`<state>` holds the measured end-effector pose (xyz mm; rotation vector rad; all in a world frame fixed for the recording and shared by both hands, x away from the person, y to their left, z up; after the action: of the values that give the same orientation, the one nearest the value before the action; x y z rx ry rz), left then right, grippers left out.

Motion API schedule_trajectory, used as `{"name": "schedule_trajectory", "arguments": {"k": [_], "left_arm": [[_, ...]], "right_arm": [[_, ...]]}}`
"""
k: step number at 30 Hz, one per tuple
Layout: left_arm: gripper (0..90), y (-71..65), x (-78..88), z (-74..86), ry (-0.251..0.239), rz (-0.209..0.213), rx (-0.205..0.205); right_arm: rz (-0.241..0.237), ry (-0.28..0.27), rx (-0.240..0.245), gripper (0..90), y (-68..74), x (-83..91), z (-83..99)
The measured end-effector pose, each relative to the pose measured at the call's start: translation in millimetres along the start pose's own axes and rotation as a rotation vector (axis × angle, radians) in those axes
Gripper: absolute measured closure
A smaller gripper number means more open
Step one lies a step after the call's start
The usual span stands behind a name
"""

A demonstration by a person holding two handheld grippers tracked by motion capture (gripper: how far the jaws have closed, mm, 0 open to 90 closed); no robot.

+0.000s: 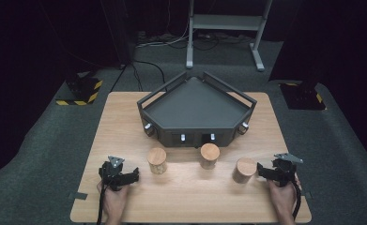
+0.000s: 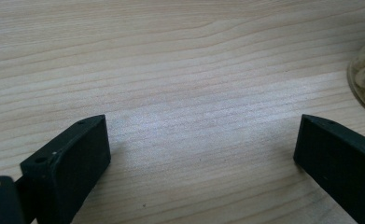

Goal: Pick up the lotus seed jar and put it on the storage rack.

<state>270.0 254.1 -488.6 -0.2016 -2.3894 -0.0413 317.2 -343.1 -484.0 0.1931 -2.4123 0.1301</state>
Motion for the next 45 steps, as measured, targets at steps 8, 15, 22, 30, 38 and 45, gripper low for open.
{"name": "schedule_trajectory", "arguments": {"k": [8, 15, 22, 30, 38, 45], "left_arm": [[4.1, 0.6, 0.0, 0.0, -0.001, 0.004, -0.006], [0.7, 4.9, 2.3, -5.2, 0.009, 0.032, -0.01], [0.3, 0.9, 13.0, -8.7, -0.008, 0.085, -0.064], [0.3, -6.1, 24.2, -4.3, -0.045, 0.125, -0.064], [0.7, -11.3, 28.1, -10.2, -0.021, 0.222, -0.093], [1.6, -22.4, 26.7, -16.5, -0.014, 0.27, -0.129]], "right_arm": [[0.0, 0.0, -0.001, 7.4, 0.1, 0.0, 0.0], [0.0, 0.0, -0.001, 7.5, 0.0, 0.0, 0.0], [0.0, 0.0, -0.001, 7.4, 0.0, 0.0, -0.1], [0.001, 0.001, -0.002, 7.4, 0.2, -0.1, -0.2], [0.0, 0.0, -0.003, 7.4, -0.1, -0.1, -0.1], [0.001, 0.0, -0.002, 7.5, 0.1, -0.1, -0.1]]}}
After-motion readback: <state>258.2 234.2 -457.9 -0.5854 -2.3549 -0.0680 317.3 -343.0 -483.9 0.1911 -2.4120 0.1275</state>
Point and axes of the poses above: each handheld gripper's, and its own axes: x roughly backward along the jaws, z roughly out of its underside, y roughly to its left, the point moved 4 cm from there along -x, roughly forward along the jaws, and after that the axes turned 2 degrees about z, right-handed, at the moved point
